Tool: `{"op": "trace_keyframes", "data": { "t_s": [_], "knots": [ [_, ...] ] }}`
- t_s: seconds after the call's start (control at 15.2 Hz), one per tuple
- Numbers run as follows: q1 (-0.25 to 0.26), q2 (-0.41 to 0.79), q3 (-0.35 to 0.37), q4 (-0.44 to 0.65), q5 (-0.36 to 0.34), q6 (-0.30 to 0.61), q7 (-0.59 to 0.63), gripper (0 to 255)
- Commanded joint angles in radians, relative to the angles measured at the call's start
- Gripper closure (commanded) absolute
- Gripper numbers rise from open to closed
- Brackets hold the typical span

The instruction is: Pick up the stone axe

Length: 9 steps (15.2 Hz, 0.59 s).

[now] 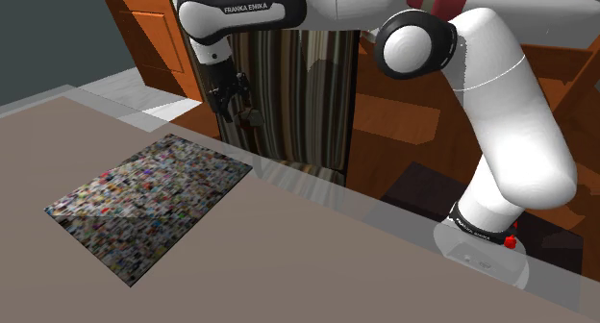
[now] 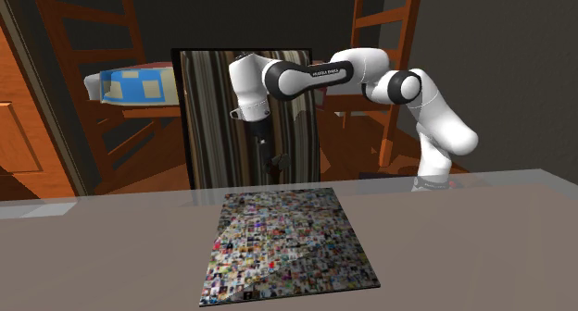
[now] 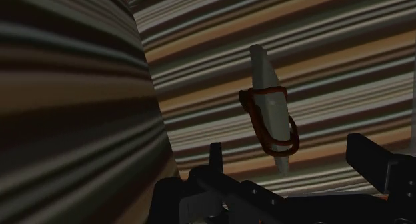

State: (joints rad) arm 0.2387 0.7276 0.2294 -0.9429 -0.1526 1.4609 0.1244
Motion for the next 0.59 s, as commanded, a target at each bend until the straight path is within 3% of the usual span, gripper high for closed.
{"op": "trace_keyframes", "data": {
  "t_s": [0.0, 0.33, 0.4, 0.53],
  "knots": [
    [-0.001, 0.005, 0.000, -0.019, -0.001, 0.024, 0.001, 0],
    [-0.008, -0.003, 0.000, -0.081, -0.001, 0.078, 0.004, 0],
    [-0.008, -0.002, 0.000, -0.080, -0.001, 0.077, 0.004, 255],
    [-0.007, -0.003, 0.000, -0.081, -0.001, 0.078, 0.005, 255]
  ]
}}
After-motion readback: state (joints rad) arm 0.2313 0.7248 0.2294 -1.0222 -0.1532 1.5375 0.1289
